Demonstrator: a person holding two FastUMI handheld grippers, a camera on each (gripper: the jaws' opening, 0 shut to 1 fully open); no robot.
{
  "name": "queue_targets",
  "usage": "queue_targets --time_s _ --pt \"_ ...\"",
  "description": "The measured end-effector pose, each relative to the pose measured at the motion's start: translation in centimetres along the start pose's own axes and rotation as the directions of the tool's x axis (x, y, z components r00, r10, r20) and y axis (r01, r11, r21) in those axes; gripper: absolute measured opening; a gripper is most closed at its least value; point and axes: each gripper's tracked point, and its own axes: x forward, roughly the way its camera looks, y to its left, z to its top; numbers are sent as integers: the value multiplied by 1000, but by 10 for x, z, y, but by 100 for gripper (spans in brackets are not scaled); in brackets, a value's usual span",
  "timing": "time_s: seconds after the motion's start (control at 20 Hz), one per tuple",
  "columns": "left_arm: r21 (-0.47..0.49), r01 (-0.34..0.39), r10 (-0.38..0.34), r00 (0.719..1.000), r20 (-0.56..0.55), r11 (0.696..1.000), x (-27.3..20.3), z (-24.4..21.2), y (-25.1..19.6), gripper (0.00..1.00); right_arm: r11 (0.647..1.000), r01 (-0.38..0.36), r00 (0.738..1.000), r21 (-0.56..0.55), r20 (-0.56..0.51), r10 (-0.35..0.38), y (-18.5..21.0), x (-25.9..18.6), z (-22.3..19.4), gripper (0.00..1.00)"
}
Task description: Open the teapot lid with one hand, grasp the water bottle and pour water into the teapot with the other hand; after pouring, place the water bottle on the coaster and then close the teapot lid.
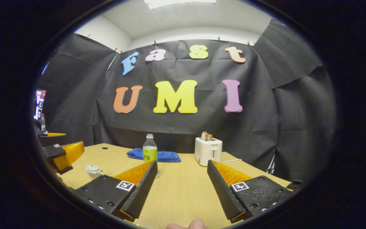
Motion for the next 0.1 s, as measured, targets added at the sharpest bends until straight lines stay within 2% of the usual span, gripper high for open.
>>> queue_targets --time_s 0.1 --pt "5 -4 4 1000 -3 1000 1 -3 2 99 1000 -6 1000 3 -12 6 4 1 -4 94"
